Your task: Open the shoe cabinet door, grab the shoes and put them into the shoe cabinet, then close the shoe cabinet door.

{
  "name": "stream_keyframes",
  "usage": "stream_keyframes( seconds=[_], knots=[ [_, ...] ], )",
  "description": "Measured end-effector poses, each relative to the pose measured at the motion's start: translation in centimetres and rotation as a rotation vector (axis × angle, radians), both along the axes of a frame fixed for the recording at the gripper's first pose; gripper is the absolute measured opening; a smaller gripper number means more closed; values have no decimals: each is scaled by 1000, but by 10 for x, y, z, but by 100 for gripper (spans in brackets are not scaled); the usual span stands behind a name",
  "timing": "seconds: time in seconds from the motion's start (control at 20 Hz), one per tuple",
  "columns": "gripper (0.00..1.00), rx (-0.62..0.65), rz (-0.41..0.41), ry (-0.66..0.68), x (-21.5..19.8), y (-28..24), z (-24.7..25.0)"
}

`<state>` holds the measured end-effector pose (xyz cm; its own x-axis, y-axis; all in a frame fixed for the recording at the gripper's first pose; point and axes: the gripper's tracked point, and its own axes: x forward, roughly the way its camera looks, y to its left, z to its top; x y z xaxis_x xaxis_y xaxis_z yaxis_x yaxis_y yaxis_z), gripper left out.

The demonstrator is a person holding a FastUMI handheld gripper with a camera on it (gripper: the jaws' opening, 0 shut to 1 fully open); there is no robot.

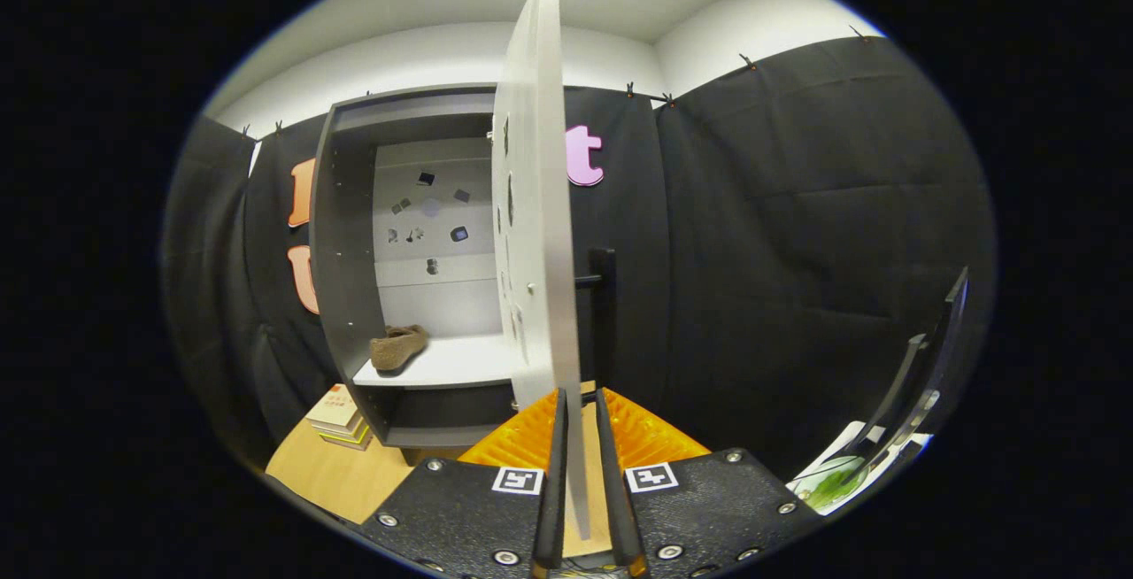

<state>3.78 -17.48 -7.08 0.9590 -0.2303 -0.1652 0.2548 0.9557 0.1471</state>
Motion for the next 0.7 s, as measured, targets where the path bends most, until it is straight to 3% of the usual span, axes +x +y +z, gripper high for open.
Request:
stream_keyframes(
  seconds=[0.7],
  knots=[
    [20, 48, 148, 10, -8, 82, -4]
  ],
)
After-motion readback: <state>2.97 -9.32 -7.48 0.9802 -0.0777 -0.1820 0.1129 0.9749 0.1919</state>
